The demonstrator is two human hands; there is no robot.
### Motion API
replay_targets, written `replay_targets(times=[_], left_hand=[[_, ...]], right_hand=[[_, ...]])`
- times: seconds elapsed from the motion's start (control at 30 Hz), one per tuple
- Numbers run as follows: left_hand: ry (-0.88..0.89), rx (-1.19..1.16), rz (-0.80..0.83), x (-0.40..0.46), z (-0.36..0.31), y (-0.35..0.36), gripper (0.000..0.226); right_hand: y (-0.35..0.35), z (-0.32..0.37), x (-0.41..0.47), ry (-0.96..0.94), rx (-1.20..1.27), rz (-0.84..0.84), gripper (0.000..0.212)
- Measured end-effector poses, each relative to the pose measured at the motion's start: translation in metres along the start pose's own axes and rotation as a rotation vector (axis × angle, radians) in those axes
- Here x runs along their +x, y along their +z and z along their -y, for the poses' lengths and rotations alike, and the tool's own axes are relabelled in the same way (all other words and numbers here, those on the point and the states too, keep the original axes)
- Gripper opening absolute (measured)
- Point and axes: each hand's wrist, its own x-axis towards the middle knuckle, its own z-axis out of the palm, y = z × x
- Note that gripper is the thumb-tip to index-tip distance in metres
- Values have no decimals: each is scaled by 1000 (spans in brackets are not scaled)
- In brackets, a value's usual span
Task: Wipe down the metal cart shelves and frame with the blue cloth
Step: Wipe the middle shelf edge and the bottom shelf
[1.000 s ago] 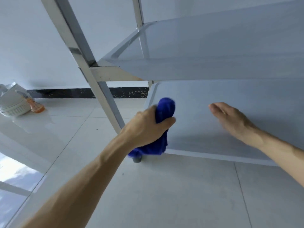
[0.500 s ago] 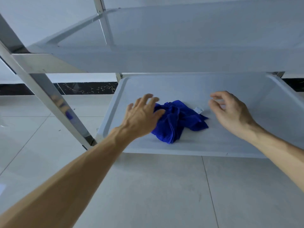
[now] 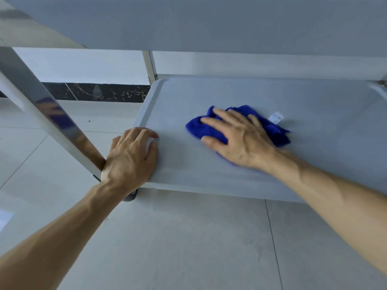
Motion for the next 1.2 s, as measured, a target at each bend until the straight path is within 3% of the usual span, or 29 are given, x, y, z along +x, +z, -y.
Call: replay_targets(times=[0.17, 0.3, 0.53, 0.63, 0.73, 0.83, 0.93, 1.03, 1.1, 1.2], left_hand=[[-10, 16, -6, 0, 0, 1, 29], [-18, 37, -10, 0, -1, 2, 31], [-17, 36, -28, 0, -1, 3, 30], [-4, 28, -24, 0, 0, 2, 32], [7, 18, 2, 0, 2, 2, 32], [23, 45, 40, 1, 2, 1, 33], [29, 87, 57, 2, 1, 1, 34], [17, 83, 56, 3, 1, 2, 34], [6, 67, 46, 3, 2, 1, 32], [-3, 55, 41, 3, 2, -1, 29]], right_hand=[[-3, -65, 51, 290, -19, -26, 61], [1, -56, 98, 389, 17, -25, 56], [28, 46, 92, -65, 44, -45, 47], [23, 38, 54, -274, 114, -48, 49], [14, 6, 49, -340, 203, -67, 43], [9, -21, 101, -136, 146, -142, 40], [8, -20, 164, 195, 58, -14, 44], [22, 16, 197, 326, 76, -18, 43], [36, 56, 200, 225, 63, -50, 42], [46, 105, 180, -123, 126, -2, 41]])
